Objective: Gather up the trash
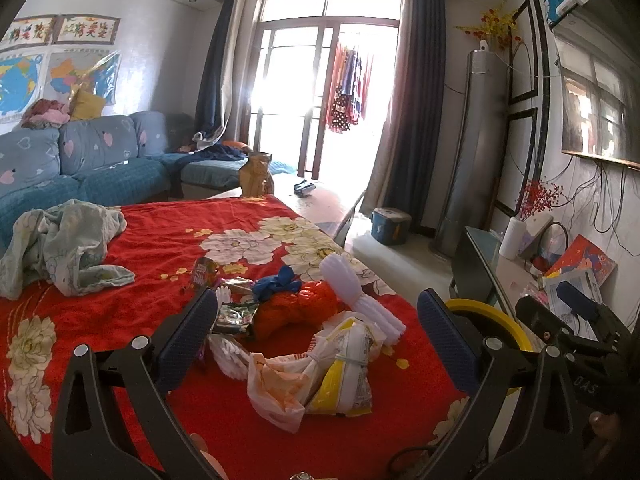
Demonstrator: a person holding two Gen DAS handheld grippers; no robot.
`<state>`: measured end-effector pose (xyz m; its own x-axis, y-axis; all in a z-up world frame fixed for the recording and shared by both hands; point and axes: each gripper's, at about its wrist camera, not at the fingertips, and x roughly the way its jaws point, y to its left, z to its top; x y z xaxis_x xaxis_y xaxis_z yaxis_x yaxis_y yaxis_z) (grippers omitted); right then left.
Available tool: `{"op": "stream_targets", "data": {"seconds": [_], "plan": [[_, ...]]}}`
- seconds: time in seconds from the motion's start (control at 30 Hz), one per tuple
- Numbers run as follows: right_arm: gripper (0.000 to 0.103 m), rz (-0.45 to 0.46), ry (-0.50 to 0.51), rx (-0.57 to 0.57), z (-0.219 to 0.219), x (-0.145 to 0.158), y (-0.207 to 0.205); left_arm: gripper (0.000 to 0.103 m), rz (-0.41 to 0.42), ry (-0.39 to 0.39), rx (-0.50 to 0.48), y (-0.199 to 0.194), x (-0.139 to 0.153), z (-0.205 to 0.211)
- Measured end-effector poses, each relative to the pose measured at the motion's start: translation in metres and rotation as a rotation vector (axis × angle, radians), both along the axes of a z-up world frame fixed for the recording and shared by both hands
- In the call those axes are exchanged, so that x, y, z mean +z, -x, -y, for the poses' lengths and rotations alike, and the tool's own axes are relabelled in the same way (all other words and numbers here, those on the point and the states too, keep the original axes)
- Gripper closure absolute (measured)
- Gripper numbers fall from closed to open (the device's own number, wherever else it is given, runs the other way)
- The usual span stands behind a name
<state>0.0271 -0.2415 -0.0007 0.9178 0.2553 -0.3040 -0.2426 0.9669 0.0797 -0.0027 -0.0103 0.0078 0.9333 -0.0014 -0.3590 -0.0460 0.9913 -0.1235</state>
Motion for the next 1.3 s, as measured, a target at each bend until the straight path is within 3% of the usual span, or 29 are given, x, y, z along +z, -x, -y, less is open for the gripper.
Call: {"op": "stream_targets", "data": {"seconds": [0.93,1.3], "plan": [[0.011,-0.009,-0.003,-0.002,0.003,-0.003,0.0,0.006,-0.018,0.003,-0.026,-0.004,-0.017,0.0],[0.011,-0.06,-0.012,-0.009,0.004,-0.013,-0.011,0.006,-0.041,0.024,-0.062,-0.016,-0.025,-0.007]]}}
